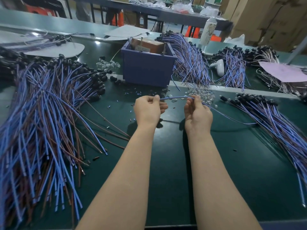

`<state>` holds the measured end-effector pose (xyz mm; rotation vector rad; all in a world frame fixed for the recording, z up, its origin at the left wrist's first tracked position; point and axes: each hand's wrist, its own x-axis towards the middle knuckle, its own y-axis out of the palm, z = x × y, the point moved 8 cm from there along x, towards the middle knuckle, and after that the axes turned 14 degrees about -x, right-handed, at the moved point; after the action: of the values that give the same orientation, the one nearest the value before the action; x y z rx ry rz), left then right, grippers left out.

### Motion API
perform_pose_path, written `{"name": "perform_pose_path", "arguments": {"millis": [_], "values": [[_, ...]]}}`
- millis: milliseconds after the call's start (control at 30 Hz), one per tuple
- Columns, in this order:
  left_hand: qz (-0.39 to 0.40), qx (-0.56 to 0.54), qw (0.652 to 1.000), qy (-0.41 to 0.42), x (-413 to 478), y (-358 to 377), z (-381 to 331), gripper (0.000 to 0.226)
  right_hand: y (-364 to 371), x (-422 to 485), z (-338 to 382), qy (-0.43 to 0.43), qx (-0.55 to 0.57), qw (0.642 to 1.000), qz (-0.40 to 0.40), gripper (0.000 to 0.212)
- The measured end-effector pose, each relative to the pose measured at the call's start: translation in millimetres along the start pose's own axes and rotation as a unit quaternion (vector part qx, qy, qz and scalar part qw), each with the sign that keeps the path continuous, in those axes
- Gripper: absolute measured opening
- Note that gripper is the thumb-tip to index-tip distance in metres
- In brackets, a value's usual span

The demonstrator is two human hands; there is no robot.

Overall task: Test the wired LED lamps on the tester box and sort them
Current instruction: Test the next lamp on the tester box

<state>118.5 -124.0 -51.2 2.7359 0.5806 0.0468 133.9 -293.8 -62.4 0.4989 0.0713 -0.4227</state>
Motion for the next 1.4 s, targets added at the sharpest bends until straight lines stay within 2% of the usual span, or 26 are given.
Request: {"name": "perform_pose_path", "arguments": {"millis": [100, 233, 300, 367, 433, 500, 567, 633, 700, 767, 900, 933, 1000, 1067, 1133, 1200, 1233, 1300, 1400], "values": [[-0.008, 0.057, 0.998, 0.031, -1.1, -2.6, -5.7, 0.028, 0.2, -1.6, 2.1, -0.016, -0.011, 1.000, -0.007, 0.026], [-0.074, -0.013, 0.997, 0.023, 1.4, -18.8, -11.6, 0.029, -7.9, -1.1, 6.0, -0.013, 0.027, 0.999, -0.036, 0.026], [-0.127, -0.054, 0.990, 0.042, 4.4, -33.6, -18.9, 0.022, -14.1, 1.1, 9.8, -0.012, 0.056, 0.997, -0.050, 0.025], [-0.143, -0.048, 0.986, 0.073, 6.0, -39.1, -24.9, 0.016, -10.1, -1.0, 8.2, 0.000, 0.072, 0.997, -0.033, 0.024], [-0.114, 0.037, 0.988, 0.094, 4.5, -30.5, -25.8, 0.029, 3.9, -7.1, 1.3, 0.027, 0.081, 0.996, 0.011, 0.022], [-0.077, 0.106, 0.983, 0.129, -0.5, -15.1, -28.4, 0.029, 20.0, -15.2, -6.1, 0.062, 0.091, 0.992, 0.059, 0.020], [-0.012, 0.091, 0.984, 0.153, -3.1, 2.4, -29.6, 0.019, 33.5, -21.5, -12.8, 0.092, 0.109, 0.985, 0.100, 0.018], [0.079, 0.037, 0.990, 0.111, -7.3, 22.0, -22.7, 0.013, 44.9, -27.6, -18.2, 0.109, 0.105, 0.979, 0.136, 0.017], [0.100, 0.040, 0.989, 0.100, -8.4, 28.1, -18.3, 0.014, 50.7, -31.9, -21.9, 0.107, 0.035, 0.981, 0.155, 0.019], [0.075, 0.018, 0.993, 0.093, -5.5, 23.1, -16.5, 0.011, 51.1, -34.3, -22.3, 0.089, -0.060, 0.982, 0.157, 0.024], [0.040, -0.064, 0.996, 0.056, -1.3, 12.7, -16.6, 0.016, 54.3, -47.1, -21.2, 0.095, -0.177, 0.962, 0.184, 0.036], [0.028, -0.076, 0.995, 0.062, -0.8, 9.5, -19.0, 0.016, 55.8, -49.3, -15.9, 0.067, -0.223, 0.952, 0.198, 0.036], [-0.006, -0.100, 0.992, 0.078, 0.8, 0.6, -22.7, 0.017, 57.7, -50.3, 5.4, -0.061, -0.312, 0.926, 0.202, 0.034], [-0.029, -0.141, 0.988, 0.063, 4.1, -6.3, -20.5, 0.017, 54.3, -52.5, 35.9, -0.222, -0.388, 0.884, 0.138, 0.030], [-0.027, -0.162, 0.986, 0.035, 6.5, -5.6, -15.2, 0.017, 53.1, -53.0, 55.6, -0.329, -0.475, 0.814, 0.059, 0.023], [-0.010, -0.156, 0.988, 0.020, 6.3, -0.6, -10.7, 0.016, 60.6, -45.1, 50.3, -0.335, -0.579, 0.740, 0.070, 0.025], [-0.004, -0.148, 0.989, 0.019, 5.9, 1.7, -9.2, 0.016, 63.0, -38.7, 40.6, -0.312, -0.611, 0.721, 0.099, 0.026], [0.000, -0.126, 0.992, 0.026, 5.9, 3.5, -7.8, 0.016, 62.8, -31.4, 22.6, -0.270, -0.626, 0.719, 0.138, 0.024], [-0.021, -0.075, 0.995, 0.056, 7.7, 0.1, -9.2, 0.015, 57.3, -29.3, 12.4, -0.248, -0.573, 0.770, 0.129, 0.018]]}}
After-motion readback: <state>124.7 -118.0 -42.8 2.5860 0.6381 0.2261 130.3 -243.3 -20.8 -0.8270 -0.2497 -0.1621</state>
